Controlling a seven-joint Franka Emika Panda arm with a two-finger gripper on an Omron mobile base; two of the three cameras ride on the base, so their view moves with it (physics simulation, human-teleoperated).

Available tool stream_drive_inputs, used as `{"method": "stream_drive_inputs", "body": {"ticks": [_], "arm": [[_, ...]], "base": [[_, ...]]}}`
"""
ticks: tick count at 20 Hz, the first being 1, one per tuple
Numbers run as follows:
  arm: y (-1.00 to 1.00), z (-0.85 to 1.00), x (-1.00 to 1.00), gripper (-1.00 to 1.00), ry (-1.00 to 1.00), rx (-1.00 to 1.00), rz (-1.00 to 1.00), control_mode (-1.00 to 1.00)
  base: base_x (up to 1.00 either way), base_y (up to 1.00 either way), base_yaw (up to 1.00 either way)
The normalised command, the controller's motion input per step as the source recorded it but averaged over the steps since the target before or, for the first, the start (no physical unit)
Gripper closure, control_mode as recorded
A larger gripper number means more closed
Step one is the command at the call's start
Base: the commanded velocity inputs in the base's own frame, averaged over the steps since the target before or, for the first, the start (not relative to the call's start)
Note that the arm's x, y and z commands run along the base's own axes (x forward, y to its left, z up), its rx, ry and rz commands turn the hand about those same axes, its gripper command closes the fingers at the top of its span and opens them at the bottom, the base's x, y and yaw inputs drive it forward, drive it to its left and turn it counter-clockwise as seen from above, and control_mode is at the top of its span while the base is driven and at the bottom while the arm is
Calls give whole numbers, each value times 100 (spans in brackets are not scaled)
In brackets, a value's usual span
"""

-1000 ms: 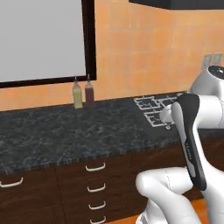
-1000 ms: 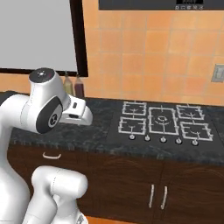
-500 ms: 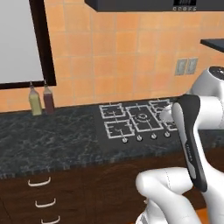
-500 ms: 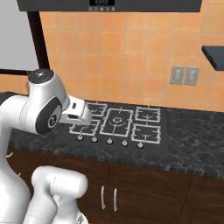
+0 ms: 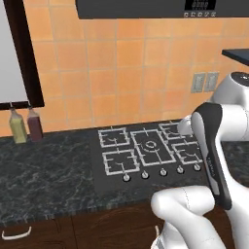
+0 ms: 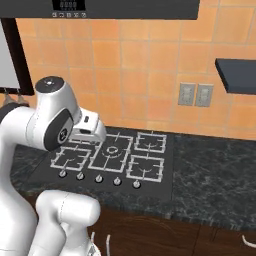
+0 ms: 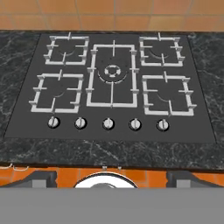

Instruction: Navigate to the stove.

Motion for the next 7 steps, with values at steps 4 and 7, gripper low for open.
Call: {"method": "stream_drive_inputs", "body": {"ticks": [4, 7], "arm": [[0, 0, 0, -100, 0, 0, 0, 100], [0, 0, 0, -100, 0, 0, 0, 100]], "base": [[100, 0, 9], [100, -1, 28]]}}
